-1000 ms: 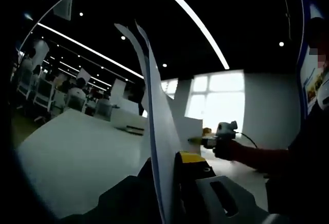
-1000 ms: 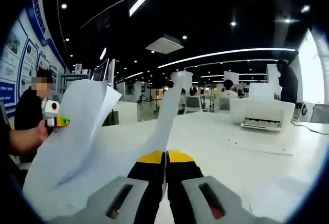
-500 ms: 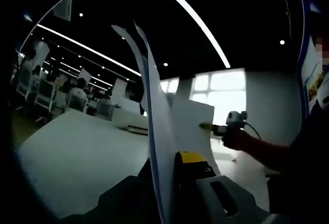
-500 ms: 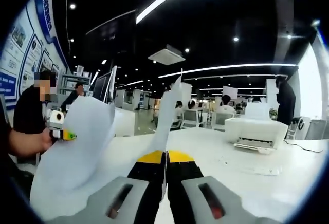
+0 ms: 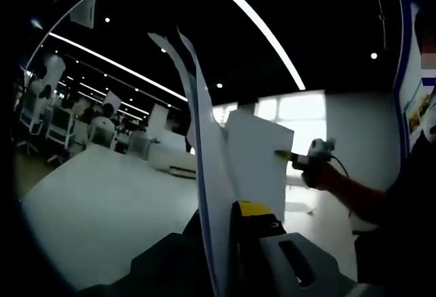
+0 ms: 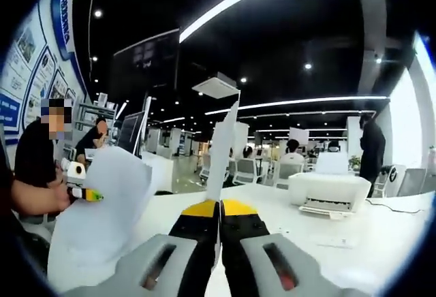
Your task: Organize the stack of printing papers by aligning and flattening the scattered papers on the table
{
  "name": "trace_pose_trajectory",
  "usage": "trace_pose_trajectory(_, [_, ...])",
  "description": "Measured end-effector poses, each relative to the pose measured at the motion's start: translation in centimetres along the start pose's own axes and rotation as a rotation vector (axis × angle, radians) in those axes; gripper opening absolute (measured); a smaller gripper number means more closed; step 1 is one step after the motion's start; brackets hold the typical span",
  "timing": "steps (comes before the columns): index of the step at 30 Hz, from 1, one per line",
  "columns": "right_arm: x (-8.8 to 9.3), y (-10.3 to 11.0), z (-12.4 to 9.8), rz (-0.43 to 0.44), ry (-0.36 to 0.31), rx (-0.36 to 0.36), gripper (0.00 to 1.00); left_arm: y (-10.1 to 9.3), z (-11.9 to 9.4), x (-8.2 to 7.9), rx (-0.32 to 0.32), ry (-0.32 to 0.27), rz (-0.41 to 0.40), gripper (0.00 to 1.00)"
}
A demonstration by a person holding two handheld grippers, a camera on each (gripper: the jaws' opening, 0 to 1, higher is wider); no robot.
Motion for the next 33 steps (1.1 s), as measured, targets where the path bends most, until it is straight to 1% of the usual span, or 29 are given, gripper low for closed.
trace_pose_trajectory(2, [-0.7, 0.9, -0.3, -0.01, -0.013, 0.006, 0.0, 0.0, 0.0, 0.0, -0.001, 0.003, 0.002, 0.06])
trace_pose_trajectory(4, [-1.4, 0.5, -0.6, -0.006, -0.03, 0.016, 0.0, 0.0, 0.0, 0.1, -0.001, 0.007, 0.005, 0.06])
trace_pose_trajectory(7, [-2.4, 0.6, -1.1, -0.005, -0.053, 0.024, 0.0, 0.0, 0.0, 0.1, -0.001, 0.01, 0.008, 0.06])
trace_pose_trajectory(10, [-2.9, 0.6, -1.2, -0.023, -0.066, 0.023, 0.0, 0.1, 0.0, 0.1, -0.001, 0.009, 0.006, 0.06])
trace_pose_trajectory(17, [-4.7, 1.0, -1.7, -0.035, -0.103, 0.014, 0.0, 0.0, 0.0, 0.1, -0.002, 0.012, 0.004, 0.06])
trace_pose_trajectory(20, [-5.3, 1.4, -1.9, -0.043, -0.114, 0.005, 0.0, 0.0, 0.0, 0.1, -0.002, 0.012, 0.004, 0.06])
trace_pose_trajectory(28, [-6.3, 1.3, -2.7, -0.041, -0.134, 0.009, 0.0, 0.0, 0.0, 0.2, -0.002, 0.011, 0.004, 0.06])
trace_pose_trajectory(30, [-6.6, 1.5, -2.9, -0.028, -0.142, -0.006, 0.0, 0.0, 0.0, 0.2, -0.001, 0.011, 0.003, 0.06])
trace_pose_trajectory(33, [-7.1, 1.9, -3.1, -0.035, -0.147, -0.016, 0.0, 0.0, 0.0, 0.2, -0.001, 0.01, 0.003, 0.06])
Point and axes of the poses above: the point that each gripper's makers call its tool centre point, and the gripper's own axes: z roughly forward along the fingers, y roughly to its left, x roughly out of its underside, the point moved 7 cm from there along -z, roughly backward along the fingers, and after that the axes turned 12 degrees about -y, right-handed, at the moved point
